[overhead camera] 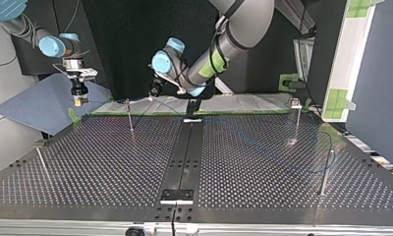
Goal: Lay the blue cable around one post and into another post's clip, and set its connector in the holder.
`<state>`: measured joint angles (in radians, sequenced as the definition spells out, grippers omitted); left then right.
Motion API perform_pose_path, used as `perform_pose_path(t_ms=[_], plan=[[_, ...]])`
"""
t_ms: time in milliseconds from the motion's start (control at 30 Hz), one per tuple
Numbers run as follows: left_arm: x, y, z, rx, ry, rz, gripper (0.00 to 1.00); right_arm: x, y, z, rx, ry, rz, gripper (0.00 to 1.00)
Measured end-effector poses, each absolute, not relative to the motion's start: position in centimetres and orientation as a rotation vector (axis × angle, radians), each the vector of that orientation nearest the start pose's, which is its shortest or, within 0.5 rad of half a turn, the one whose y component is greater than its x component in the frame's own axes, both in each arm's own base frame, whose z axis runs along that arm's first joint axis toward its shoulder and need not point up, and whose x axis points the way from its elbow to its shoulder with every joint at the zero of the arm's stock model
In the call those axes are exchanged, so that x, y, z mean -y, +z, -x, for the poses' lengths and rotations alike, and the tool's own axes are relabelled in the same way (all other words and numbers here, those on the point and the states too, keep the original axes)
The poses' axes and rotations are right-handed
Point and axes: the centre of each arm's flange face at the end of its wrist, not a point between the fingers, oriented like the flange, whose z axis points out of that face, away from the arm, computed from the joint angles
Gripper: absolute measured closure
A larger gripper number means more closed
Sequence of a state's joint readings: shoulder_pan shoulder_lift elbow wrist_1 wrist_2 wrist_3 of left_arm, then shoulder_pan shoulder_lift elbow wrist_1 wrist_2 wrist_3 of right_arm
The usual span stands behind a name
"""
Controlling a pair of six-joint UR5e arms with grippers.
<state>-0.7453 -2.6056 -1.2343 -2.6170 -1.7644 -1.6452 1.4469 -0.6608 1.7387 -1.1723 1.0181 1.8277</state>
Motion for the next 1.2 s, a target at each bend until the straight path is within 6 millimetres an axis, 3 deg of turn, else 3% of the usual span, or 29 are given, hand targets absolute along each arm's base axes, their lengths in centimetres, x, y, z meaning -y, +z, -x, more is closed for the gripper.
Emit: perform_pose_path(t_ms=[400, 1200], plan=[[58.4, -1.9, -46.7, -1.737, -0.429, -0.467, 0.98, 63.4, -1.2, -11.3, 1.097, 1.723, -1.388, 1.0], [57.9, -1.0, -49.0, -1.721, -0.439, -0.426, 0.98, 64.0, -1.0, -11.3, 1.096, 1.74, -1.373, 1.0]])
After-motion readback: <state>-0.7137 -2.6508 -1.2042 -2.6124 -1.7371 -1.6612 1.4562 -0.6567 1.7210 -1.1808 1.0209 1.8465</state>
